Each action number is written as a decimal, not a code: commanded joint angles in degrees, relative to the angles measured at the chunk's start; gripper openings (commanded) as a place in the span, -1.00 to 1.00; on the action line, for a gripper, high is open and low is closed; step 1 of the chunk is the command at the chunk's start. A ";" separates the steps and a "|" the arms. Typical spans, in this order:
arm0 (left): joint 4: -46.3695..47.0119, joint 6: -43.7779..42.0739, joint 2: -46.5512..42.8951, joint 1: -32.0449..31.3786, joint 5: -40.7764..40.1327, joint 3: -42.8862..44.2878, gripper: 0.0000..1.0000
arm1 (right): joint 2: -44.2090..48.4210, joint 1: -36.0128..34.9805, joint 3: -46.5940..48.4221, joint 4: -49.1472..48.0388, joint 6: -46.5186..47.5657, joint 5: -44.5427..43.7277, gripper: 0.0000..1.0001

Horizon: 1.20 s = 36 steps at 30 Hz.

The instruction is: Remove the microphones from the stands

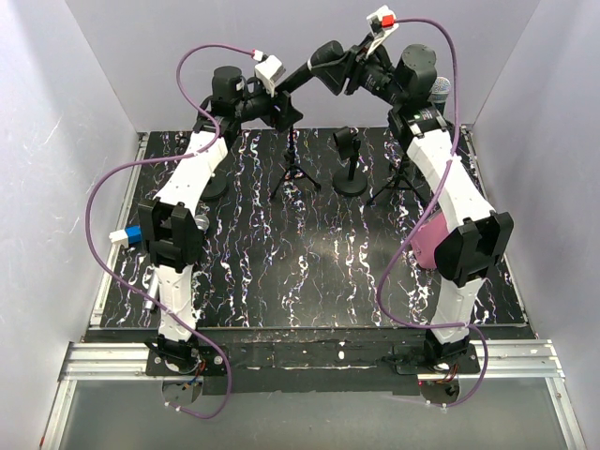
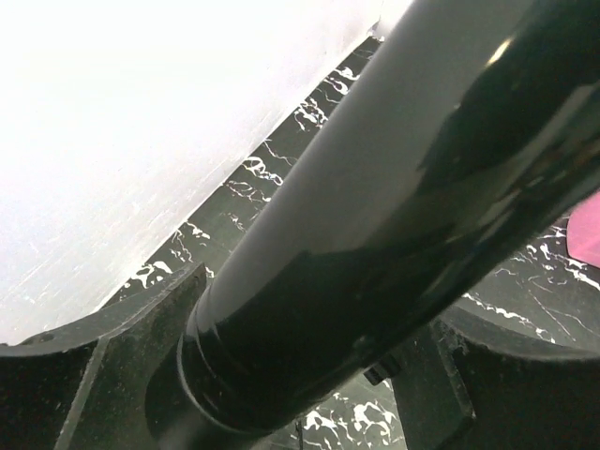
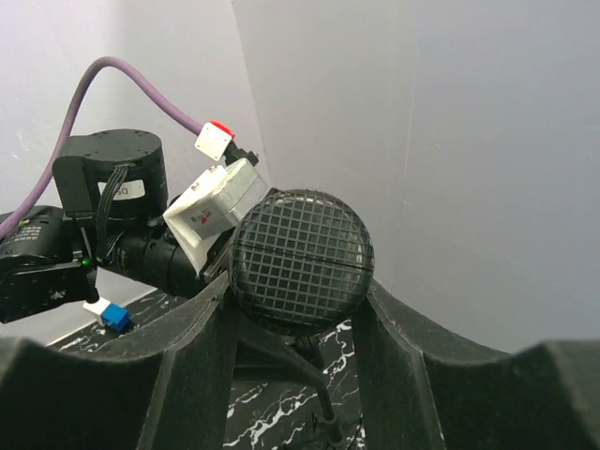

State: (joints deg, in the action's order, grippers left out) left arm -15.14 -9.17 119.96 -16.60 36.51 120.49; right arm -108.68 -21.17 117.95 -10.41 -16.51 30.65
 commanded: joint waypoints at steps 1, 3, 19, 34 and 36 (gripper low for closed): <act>2.39 1.35 1.41 0.78 -2.41 -0.16 0.39 | 4.71 2.09 4.21 1.79 0.87 5.80 -0.97; 3.00 1.43 1.94 0.78 -2.67 -0.43 0.39 | 4.36 2.80 5.70 3.55 0.34 8.71 -0.97; 6.34 3.89 0.01 0.52 7.26 -6.13 0.31 | 3.65 3.85 12.65 6.20 -5.20 1.95 -0.97; -0.32 0.73 -17.64 0.96 -1.00 -15.01 0.96 | 16.91 4.82 -1.74 4.08 0.69 2.74 -0.97; -2.87 1.86 -21.59 0.95 -1.18 -16.94 0.96 | 19.72 4.82 -6.57 4.52 2.53 2.57 -0.97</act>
State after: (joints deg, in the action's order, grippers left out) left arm -13.74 -6.59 110.63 -15.90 36.49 105.49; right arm -95.02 -16.80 117.40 -2.15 -17.43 33.12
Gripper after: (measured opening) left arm 0.981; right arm 0.531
